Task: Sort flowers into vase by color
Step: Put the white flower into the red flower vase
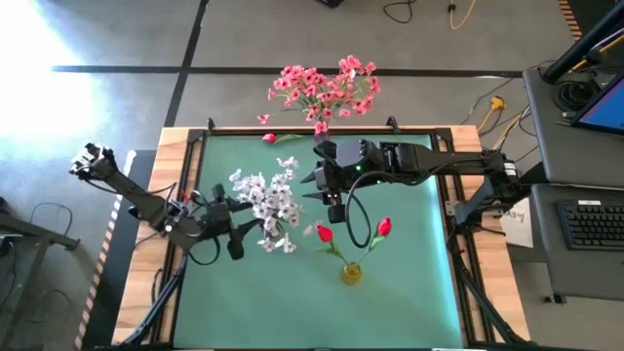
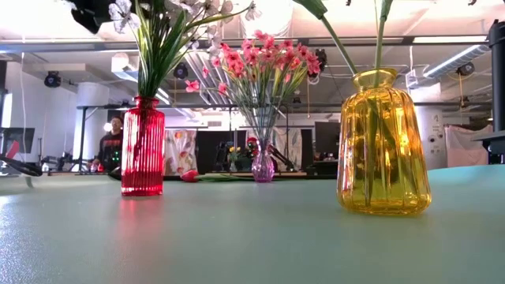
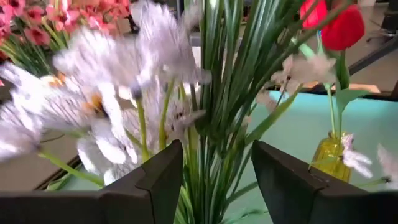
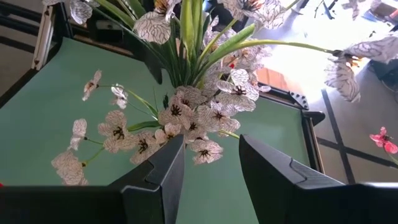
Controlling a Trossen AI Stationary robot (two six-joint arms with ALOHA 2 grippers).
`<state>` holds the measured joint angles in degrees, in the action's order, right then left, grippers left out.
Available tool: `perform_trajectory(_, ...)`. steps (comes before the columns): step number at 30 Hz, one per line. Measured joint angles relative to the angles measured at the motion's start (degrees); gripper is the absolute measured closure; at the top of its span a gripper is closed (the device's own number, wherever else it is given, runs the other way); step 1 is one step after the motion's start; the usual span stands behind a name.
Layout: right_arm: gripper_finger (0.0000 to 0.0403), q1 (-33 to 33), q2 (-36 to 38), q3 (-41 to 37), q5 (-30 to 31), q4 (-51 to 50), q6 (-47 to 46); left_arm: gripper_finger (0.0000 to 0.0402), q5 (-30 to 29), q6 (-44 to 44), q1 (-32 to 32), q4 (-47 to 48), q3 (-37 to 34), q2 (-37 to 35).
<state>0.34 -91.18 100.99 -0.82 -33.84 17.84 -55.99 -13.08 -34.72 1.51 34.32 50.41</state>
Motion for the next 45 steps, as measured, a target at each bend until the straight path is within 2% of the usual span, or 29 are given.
perform_trajectory(8,0.0257,0.00,0.00,0.00,0.00,-0.02,0.05,0.0221,-3.00,0.58,-0.17,0.14,2.80,0.72)
perform_trajectory(14,0.0257,0.01,0.00,0.00,0.00,0.00,0.11,0.0221,-3.63,2.06,-0.06,-0.72,3.77,4.33)
perform_trajectory(19,0.0257,0.00,0.00,0.00,-0.01,0.02,-0.28,0.0221,-13.28,2.43,0.03,-1.16,5.32,8.82)
perform_trajectory(22,0.0257,0.00,0.00,0.00,0.00,0.00,-0.32,0.0225,-14.91,2.53,0.03,-1.22,6.03,10.20)
perform_trajectory(28,0.0257,0.02,0.00,0.00,0.00,0.02,-0.36,0.0268,-15.68,0.03,0.04,-1.45,5.81,10.80)
perform_trajectory(37,0.0257,0.02,-0.02,0.00,-0.02,0.00,-0.89,0.0391,-17.64,-2.37,0.05,-0.97,5.50,10.78)
perform_trajectory(45,0.0257,0.02,-0.02,0.00,-0.02,0.00,-0.94,0.0395,-17.62,-3.09,0.05,-0.84,5.45,10.78)
